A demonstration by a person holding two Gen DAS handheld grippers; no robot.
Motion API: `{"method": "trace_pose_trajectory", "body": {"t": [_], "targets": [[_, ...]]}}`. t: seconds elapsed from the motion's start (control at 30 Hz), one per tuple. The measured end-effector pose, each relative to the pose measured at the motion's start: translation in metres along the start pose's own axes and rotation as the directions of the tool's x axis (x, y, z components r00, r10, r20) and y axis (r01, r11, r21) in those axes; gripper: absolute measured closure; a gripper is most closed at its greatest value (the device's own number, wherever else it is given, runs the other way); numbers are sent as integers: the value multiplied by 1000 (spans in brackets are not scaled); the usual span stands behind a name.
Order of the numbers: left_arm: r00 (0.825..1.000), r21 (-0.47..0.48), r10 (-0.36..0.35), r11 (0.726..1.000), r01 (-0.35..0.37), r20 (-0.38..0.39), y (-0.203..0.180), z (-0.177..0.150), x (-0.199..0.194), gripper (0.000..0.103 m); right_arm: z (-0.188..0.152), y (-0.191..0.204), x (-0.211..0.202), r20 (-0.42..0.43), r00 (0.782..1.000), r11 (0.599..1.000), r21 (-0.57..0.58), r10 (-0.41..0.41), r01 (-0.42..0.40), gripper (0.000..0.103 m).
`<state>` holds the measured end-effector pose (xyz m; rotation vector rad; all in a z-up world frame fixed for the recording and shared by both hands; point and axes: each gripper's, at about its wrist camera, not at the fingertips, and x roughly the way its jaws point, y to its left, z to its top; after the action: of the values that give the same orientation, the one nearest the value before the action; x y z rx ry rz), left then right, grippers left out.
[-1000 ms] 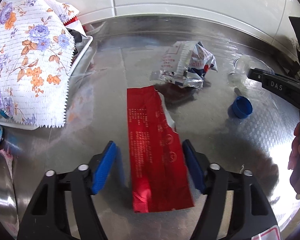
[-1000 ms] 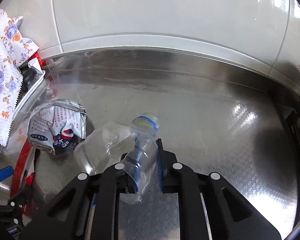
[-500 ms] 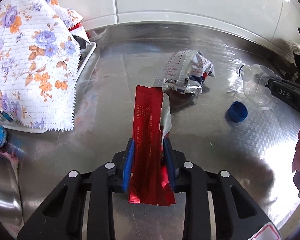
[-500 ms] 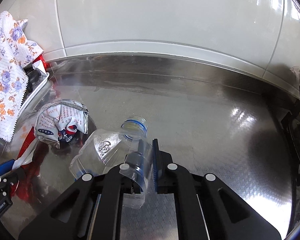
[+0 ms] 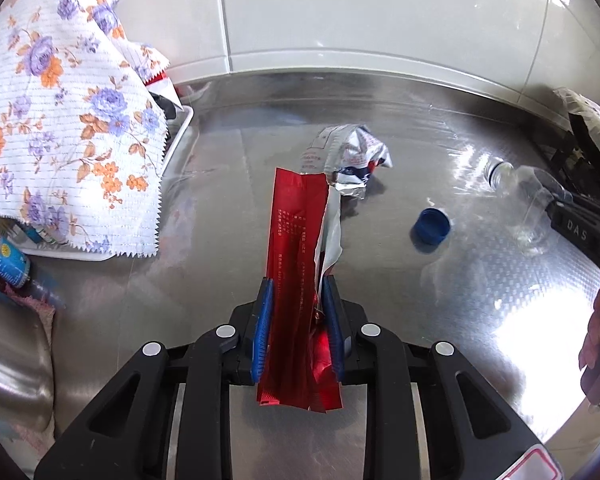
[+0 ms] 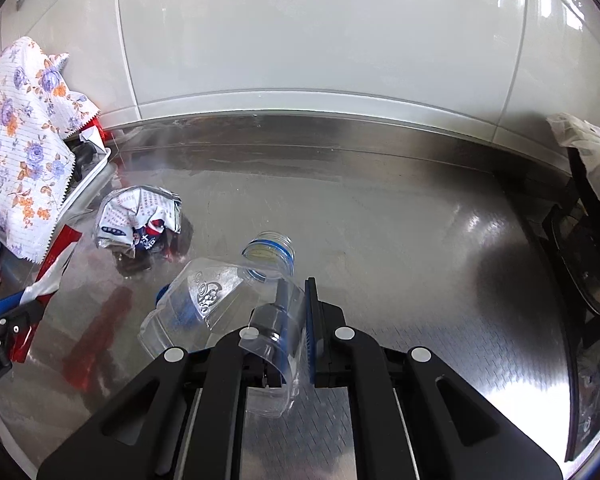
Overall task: Collect trash
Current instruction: 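Carry the red wrapper and plastic bottle down over the yellow bin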
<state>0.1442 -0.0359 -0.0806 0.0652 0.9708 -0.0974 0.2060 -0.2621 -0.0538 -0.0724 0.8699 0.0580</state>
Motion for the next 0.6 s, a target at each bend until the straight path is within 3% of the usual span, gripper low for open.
{"method": "trace_pose_trajectory", "body": {"t": [0.6], "targets": [[995,10,55,998,-56,86,-32,-25,-71,78,-50,-29,-76,41,999,1000,-3,31,-31,95]]}}
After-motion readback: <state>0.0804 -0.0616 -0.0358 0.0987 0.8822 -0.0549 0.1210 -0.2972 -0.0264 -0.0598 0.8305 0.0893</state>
